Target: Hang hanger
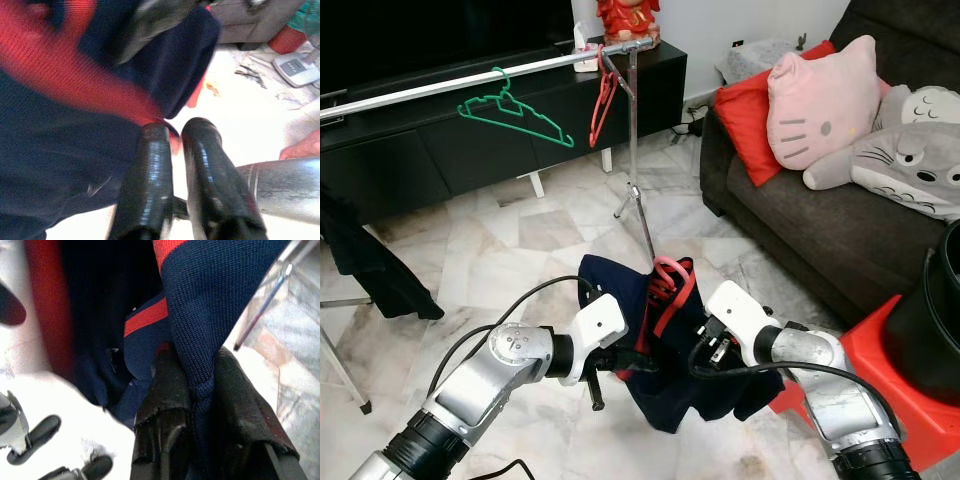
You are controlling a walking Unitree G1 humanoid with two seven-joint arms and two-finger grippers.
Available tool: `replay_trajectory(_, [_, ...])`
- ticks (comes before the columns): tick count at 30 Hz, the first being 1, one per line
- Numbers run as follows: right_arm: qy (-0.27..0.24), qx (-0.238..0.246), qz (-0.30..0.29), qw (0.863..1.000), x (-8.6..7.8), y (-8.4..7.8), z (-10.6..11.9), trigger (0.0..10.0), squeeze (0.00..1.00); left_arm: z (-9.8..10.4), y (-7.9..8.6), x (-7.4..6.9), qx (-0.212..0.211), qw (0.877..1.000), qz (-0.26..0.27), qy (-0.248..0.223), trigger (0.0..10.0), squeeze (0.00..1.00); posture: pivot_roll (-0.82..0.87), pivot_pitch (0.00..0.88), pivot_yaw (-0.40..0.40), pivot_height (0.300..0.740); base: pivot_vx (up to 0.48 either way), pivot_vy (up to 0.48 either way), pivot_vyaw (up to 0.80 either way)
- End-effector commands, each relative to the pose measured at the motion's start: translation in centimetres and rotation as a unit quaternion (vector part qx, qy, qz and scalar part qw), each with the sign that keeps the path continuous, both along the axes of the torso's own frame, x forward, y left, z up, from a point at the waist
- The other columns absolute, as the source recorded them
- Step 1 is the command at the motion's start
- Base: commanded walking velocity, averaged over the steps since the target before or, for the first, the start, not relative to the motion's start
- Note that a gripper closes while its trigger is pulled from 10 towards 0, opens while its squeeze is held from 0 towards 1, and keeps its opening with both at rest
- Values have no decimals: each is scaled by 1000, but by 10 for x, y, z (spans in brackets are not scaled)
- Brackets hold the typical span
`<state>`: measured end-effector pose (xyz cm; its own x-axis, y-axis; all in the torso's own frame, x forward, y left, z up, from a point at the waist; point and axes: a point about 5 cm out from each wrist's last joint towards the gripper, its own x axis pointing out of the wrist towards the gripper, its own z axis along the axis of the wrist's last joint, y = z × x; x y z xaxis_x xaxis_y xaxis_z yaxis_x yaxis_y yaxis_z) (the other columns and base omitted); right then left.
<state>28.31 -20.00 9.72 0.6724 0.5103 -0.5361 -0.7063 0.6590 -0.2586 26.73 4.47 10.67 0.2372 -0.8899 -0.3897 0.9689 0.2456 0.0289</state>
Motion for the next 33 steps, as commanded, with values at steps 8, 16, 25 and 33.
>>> replay_trajectory(8, [-44,17,58,997,4,19,21,10000,0,8,3,2,-4,1000,-6,-16,10000,1000,-148,14,34,740,0,0,0])
replay_trajectory(16, [-23,5,144,989,-8,17,18,10000,0,22,49,10,-18,999,25,-13,10000,1000,-137,18,28,740,0,0,0])
replay_trajectory(25, [-13,9,187,982,-15,14,19,10000,0,45,69,2,-64,998,9,-4,10000,1000,-134,21,25,740,0,0,0])
replay_trajectory(33, [-5,21,225,974,-20,13,23,10000,0,53,79,3,-74,997,2,-5,10000,1000,-133,22,19,740,0,0,0])
